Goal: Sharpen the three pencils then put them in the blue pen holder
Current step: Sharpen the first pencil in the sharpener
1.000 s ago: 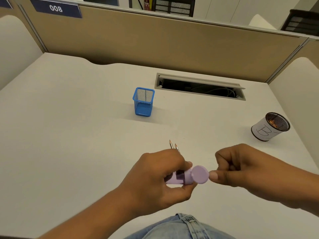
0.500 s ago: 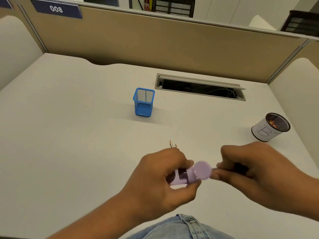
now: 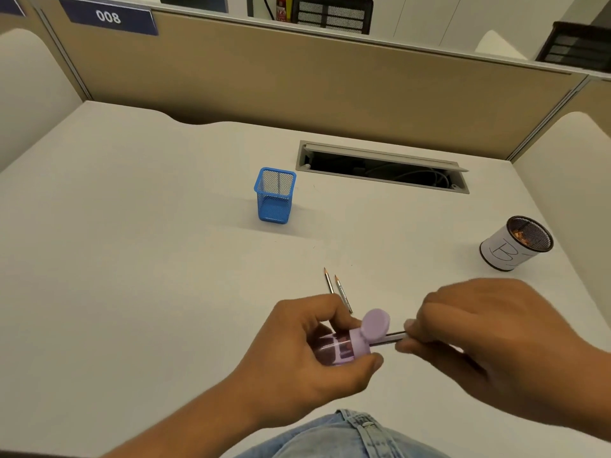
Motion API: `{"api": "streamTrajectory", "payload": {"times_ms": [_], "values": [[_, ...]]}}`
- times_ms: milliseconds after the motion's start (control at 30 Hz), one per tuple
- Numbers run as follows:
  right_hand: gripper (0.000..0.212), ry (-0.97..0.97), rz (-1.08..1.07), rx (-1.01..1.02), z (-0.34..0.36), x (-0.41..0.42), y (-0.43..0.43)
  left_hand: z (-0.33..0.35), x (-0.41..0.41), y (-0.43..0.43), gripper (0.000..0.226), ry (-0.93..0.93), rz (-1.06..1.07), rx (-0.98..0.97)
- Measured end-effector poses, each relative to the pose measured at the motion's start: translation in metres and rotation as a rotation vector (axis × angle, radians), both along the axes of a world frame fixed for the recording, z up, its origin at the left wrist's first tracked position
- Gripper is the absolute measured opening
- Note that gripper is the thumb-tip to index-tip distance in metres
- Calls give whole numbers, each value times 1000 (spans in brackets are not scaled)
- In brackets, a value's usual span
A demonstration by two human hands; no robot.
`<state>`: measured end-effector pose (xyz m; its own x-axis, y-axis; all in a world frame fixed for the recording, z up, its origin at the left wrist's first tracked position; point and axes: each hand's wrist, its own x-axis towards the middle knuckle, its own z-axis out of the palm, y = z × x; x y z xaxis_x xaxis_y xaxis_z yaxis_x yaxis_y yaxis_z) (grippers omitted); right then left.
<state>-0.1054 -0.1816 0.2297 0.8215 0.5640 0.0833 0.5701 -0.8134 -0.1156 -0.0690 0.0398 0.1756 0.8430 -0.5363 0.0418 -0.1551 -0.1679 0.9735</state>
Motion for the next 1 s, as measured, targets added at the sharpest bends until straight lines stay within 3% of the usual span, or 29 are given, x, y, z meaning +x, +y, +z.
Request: {"api": "streamTrajectory", "payload": {"times_ms": [33, 100, 167, 233, 333, 533, 633, 700, 867, 933, 1000], "values": [[28, 158, -115, 95, 0, -1, 5, -3, 1, 3, 22, -181, -15, 34], [37, 694, -394, 472, 0, -2, 15, -11, 4, 9, 21, -544, -114, 94], [39, 1126, -602, 685, -4, 1, 12, -18, 4, 11, 22, -697, -204, 123], [35, 1131, -569, 584, -5, 2, 12, -21, 4, 12, 22, -689, -193, 127], [30, 835, -473, 348, 0, 2, 17, -22, 4, 12, 20, -503, -119, 100], [53, 306, -242, -108, -7, -4, 15, -23, 6, 11, 23, -128, -58, 43], [54, 236, -237, -162, -12, -4, 17, -24, 6, 11, 21, -79, -56, 52], [59, 377, -283, -64, -13, -2, 19, -26, 6, 11, 20, -260, -71, 80], [46, 1039, -475, 337, -12, 7, 15, -28, 11, 14, 13, -786, -186, 134], [46, 1214, -495, 466, -11, 6, 14, -27, 12, 15, 14, -905, -213, 178], [47, 1258, -497, 497, -9, 6, 13, -26, 13, 16, 14, -915, -213, 189]]}}
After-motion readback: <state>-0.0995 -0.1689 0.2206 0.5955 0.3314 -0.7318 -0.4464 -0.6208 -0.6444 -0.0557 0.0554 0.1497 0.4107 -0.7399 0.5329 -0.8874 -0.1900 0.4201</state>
